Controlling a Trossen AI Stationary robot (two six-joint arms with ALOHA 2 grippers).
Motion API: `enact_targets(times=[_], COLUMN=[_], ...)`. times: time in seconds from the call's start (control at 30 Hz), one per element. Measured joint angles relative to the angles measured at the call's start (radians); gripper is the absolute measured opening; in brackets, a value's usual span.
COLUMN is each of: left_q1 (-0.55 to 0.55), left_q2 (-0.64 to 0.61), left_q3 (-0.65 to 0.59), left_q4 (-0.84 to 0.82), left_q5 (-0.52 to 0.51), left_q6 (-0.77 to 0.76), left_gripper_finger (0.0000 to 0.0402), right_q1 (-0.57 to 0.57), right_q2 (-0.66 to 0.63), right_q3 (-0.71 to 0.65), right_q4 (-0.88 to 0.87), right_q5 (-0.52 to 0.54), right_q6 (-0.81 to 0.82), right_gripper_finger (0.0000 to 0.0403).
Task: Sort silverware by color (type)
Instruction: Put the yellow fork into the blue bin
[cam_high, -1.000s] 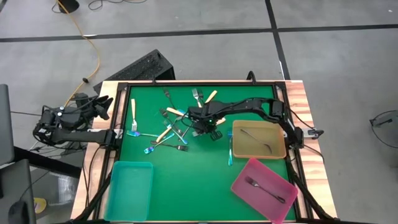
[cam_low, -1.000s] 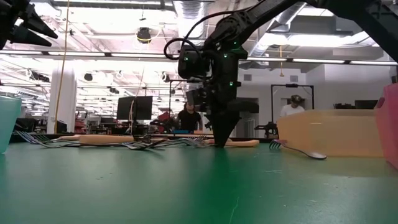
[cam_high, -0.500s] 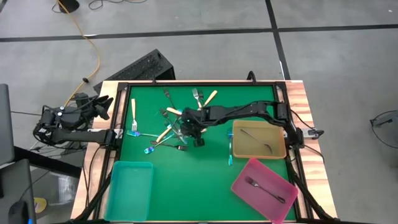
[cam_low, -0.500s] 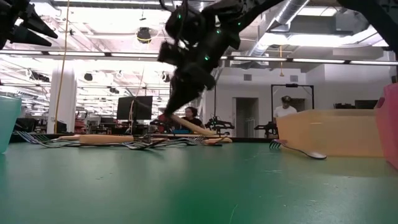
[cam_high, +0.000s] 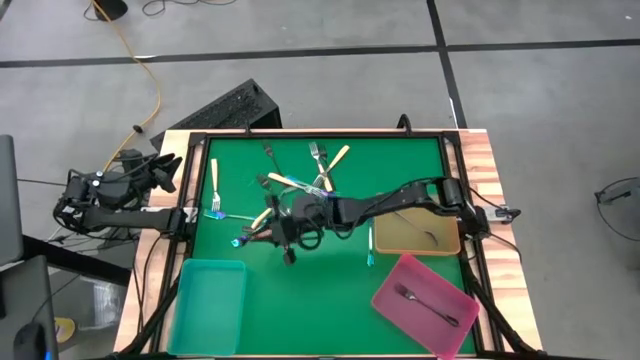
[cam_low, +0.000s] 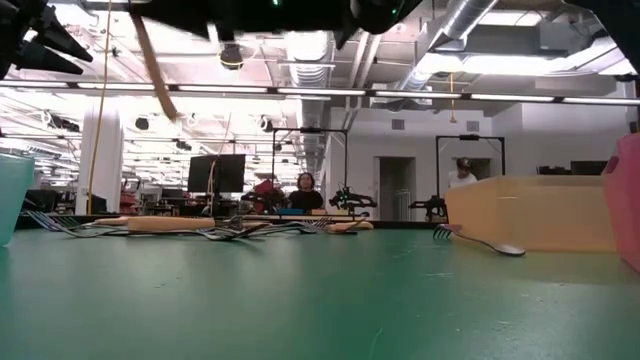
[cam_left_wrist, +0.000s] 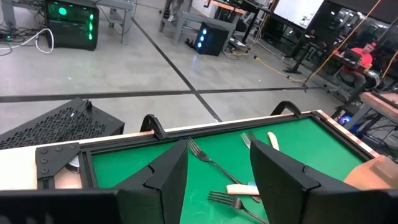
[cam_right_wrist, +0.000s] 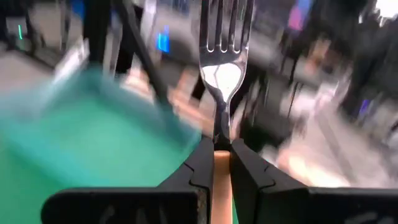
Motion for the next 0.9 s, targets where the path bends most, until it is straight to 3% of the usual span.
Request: enact_targets(times=[0.33, 0.53, 0.67, 0.9], left_q1=[0.0, 0.0, 0.0, 0.0], left_q2=[0.0, 0.0, 0.0, 0.0], left_q3=[0.0, 0.0, 0.0, 0.0], left_q4=[0.0, 0.001, 0.001, 0.002], left_q5=[-0.006, -0.007, -0.007, -0.008], left_q6=[0.0, 0.0, 0.0, 0.0], left_gripper_finger=[0.0158, 0.0158, 0.0158, 0.0158], right_q1=[0.023, 0.023, 0.04, 0.074], right_q2=[0.006, 0.008, 0.108, 0.393], right_q3=[-0.002, 0.026, 0.185, 0.677], right_q4=[0.234, 0.314, 0.294, 0.027], right_q5=[-0.155, -0.177, -0.213, -0.329], right_q6=[0.022, 0.025, 0.048, 0.066], right_gripper_finger=[0.0056, 0.0056, 0.0056, 0.0056])
